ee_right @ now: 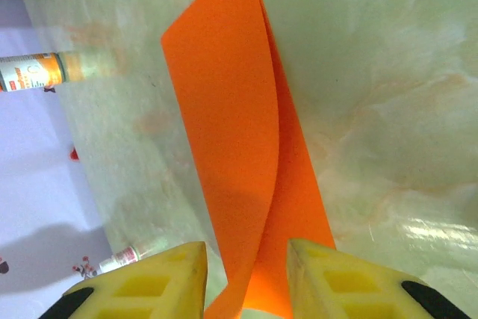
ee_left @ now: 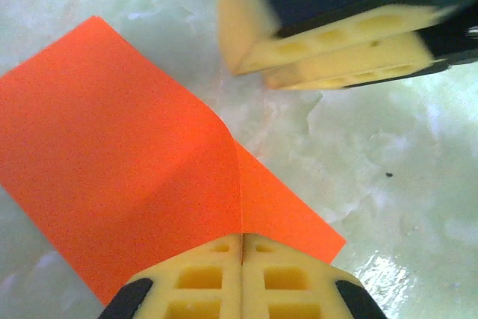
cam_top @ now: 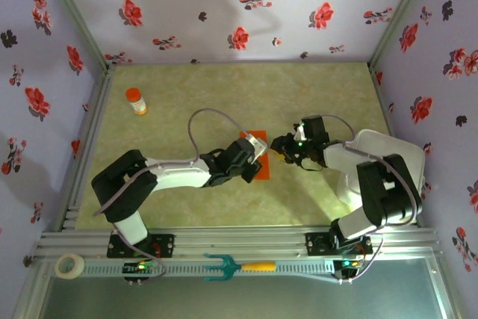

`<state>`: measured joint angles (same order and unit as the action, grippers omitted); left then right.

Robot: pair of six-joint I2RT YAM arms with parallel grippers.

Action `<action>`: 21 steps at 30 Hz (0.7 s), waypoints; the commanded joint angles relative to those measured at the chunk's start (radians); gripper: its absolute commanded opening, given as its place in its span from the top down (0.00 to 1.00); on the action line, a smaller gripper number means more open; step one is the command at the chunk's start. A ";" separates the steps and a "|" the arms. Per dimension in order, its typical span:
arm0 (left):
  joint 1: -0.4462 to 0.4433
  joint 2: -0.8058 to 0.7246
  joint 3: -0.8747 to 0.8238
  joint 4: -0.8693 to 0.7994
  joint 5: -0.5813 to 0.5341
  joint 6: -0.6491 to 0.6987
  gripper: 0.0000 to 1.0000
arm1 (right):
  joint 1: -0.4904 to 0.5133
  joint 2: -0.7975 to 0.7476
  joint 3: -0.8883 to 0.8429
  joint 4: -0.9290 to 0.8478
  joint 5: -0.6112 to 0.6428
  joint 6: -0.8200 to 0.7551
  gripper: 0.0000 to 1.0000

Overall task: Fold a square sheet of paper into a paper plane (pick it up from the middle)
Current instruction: Fold the triangle a second time at the center of the table.

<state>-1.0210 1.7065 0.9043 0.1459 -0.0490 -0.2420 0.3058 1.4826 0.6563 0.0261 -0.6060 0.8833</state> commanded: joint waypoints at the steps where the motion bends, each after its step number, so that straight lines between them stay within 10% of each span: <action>1: 0.033 -0.015 -0.008 0.021 0.186 -0.118 1.00 | -0.005 -0.062 -0.034 -0.087 0.048 -0.032 0.66; 12: 0.076 -0.009 -0.027 0.049 0.239 -0.169 1.00 | 0.083 -0.071 -0.136 0.049 -0.039 0.056 0.91; 21: 0.081 -0.001 -0.006 -0.019 0.238 -0.142 0.97 | 0.131 -0.001 -0.084 0.117 -0.059 0.084 0.93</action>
<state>-0.9482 1.7065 0.8936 0.1627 0.1745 -0.3908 0.4328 1.4769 0.5388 0.1028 -0.6506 0.9508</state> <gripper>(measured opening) 0.057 0.069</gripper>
